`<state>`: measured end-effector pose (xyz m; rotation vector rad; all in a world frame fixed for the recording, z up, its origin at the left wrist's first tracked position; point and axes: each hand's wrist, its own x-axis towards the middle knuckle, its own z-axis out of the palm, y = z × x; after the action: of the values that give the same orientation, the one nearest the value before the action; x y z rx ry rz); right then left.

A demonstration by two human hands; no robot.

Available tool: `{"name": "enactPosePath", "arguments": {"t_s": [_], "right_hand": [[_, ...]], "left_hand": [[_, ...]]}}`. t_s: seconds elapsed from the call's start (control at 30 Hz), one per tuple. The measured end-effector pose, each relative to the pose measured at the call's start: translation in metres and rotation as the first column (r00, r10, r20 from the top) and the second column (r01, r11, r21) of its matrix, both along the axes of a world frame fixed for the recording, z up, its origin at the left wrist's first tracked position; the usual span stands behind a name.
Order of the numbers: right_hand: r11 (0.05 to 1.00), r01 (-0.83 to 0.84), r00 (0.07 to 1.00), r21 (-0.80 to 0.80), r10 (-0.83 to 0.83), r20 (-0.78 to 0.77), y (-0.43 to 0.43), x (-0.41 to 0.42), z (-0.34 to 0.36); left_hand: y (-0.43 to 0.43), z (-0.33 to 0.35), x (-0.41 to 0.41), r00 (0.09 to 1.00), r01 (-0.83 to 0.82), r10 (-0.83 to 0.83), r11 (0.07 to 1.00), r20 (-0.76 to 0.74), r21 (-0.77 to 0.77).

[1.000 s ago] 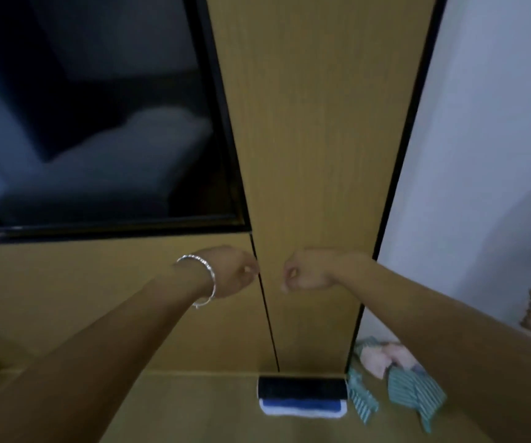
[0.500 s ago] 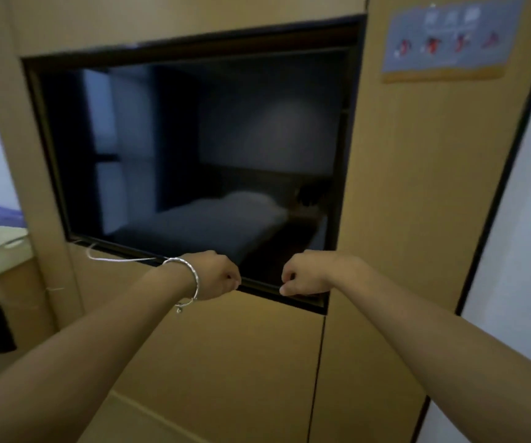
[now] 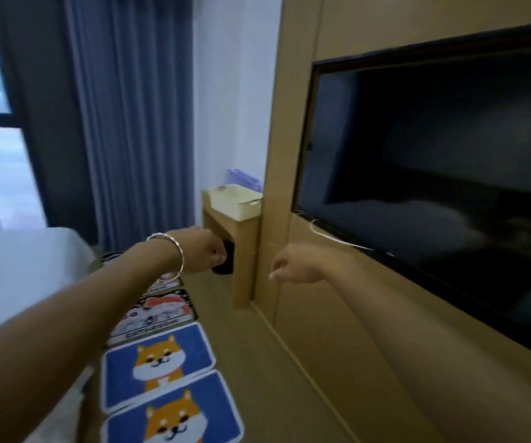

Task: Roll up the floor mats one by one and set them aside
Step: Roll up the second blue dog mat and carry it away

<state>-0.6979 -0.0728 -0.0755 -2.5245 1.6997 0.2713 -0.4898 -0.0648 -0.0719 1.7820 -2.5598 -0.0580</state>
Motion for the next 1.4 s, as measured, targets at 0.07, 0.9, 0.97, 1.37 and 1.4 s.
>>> {"name": "enactPosePath", "arguments": {"t_s": [0.07, 0.9, 0.97, 1.37, 1.4], "right_hand": [[0.995, -0.096, 0.995, 0.038, 0.096, 0.004, -0.012, 0.061, -0.01], [0.951, -0.279, 0.955, 0.134, 0.26, 0.145, -0.289, 0.229, -0.086], [0.954, -0.262, 0.954, 0.146, 0.234, 0.187, -0.311, 0.227, -0.091], [0.955, -0.188, 0.974, 0.227, 0.151, 0.171, -0.406, 0.261, -0.125], [0.956, -0.175, 0.977, 0.234, 0.139, 0.164, -0.413, 0.268, -0.128]], "left_hand": [[0.002, -0.019, 0.051, 0.997, -0.074, 0.074, 0.997, -0.011, 0.035], [-0.209, -0.078, 0.194, 0.966, -0.211, 0.184, 0.968, 0.182, 0.139], [-0.232, -0.083, 0.192, 0.969, -0.189, 0.158, 0.969, 0.192, 0.157], [-0.349, -0.116, 0.232, 0.965, -0.055, -0.022, 0.958, 0.261, 0.282], [-0.361, -0.12, 0.239, 0.965, -0.042, -0.036, 0.956, 0.259, 0.289]]}}
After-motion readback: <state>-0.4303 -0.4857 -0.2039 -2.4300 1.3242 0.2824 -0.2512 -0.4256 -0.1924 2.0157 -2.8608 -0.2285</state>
